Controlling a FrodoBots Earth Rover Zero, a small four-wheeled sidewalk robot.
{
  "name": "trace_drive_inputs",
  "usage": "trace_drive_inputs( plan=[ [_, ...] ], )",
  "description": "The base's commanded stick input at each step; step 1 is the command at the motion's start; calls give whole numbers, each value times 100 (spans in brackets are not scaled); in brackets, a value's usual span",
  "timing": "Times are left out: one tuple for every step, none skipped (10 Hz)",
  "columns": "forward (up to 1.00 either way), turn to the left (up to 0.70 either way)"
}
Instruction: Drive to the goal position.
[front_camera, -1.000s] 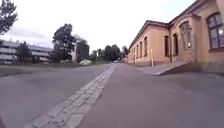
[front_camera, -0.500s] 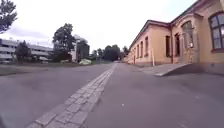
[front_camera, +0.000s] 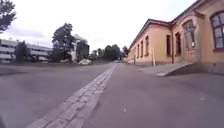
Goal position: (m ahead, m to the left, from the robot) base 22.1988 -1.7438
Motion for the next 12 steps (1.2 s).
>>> trace_drive_inputs(
  plan=[
    [45,0],
    [45,0],
    [45,0],
    [45,0],
    [45,0],
    [45,0],
    [45,0],
    [45,0],
    [45,0],
    [45,0],
    [45,0],
    [45,0]
  ],
)
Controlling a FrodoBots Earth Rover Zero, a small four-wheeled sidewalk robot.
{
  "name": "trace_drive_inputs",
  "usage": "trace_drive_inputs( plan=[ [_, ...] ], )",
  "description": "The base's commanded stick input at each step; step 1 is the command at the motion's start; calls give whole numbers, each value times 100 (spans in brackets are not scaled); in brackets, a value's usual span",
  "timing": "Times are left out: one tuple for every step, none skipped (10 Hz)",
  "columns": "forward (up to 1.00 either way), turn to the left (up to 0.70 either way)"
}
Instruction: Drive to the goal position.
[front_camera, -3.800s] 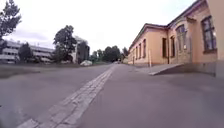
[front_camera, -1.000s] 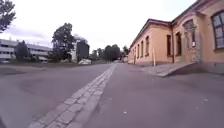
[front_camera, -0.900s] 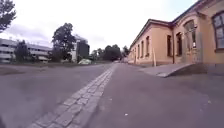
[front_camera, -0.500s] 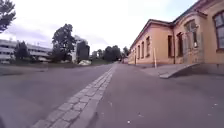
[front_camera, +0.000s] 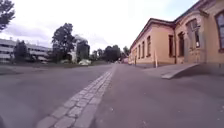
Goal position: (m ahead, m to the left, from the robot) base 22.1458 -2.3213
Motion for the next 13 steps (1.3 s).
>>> trace_drive_inputs(
  plan=[
    [45,0],
    [45,0],
    [45,0],
    [45,0],
    [45,0],
    [45,0],
    [45,0],
    [45,0],
    [45,0],
    [45,0],
    [45,0],
    [45,0],
    [45,0]
  ],
)
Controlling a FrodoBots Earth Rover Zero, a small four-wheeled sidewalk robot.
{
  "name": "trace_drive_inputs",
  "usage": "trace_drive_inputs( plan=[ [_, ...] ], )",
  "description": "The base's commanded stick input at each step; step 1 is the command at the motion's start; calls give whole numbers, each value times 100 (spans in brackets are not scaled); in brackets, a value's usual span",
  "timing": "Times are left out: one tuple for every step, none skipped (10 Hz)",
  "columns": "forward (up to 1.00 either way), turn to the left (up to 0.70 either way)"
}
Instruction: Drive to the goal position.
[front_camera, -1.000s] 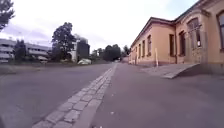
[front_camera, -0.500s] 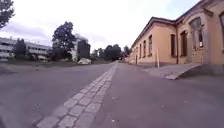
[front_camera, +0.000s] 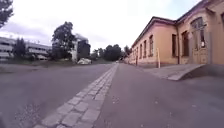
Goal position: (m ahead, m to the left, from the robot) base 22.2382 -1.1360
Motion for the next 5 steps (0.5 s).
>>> trace_drive_inputs(
  plan=[
    [45,0],
    [45,0],
    [45,0],
    [45,0],
    [45,0]
  ],
)
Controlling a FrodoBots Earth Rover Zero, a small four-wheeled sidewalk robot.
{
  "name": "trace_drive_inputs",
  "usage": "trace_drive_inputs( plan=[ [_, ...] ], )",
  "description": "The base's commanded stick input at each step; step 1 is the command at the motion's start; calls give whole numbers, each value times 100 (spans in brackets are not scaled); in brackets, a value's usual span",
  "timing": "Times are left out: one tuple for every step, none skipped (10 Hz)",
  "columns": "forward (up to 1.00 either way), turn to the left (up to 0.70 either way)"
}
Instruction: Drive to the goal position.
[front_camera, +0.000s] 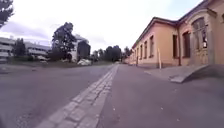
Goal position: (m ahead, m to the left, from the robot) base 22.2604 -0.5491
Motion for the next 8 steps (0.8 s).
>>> trace_drive_inputs(
  plan=[
    [45,0],
    [45,0],
    [45,0],
    [45,0],
    [45,0],
    [45,0],
    [45,0],
    [45,0]
  ],
)
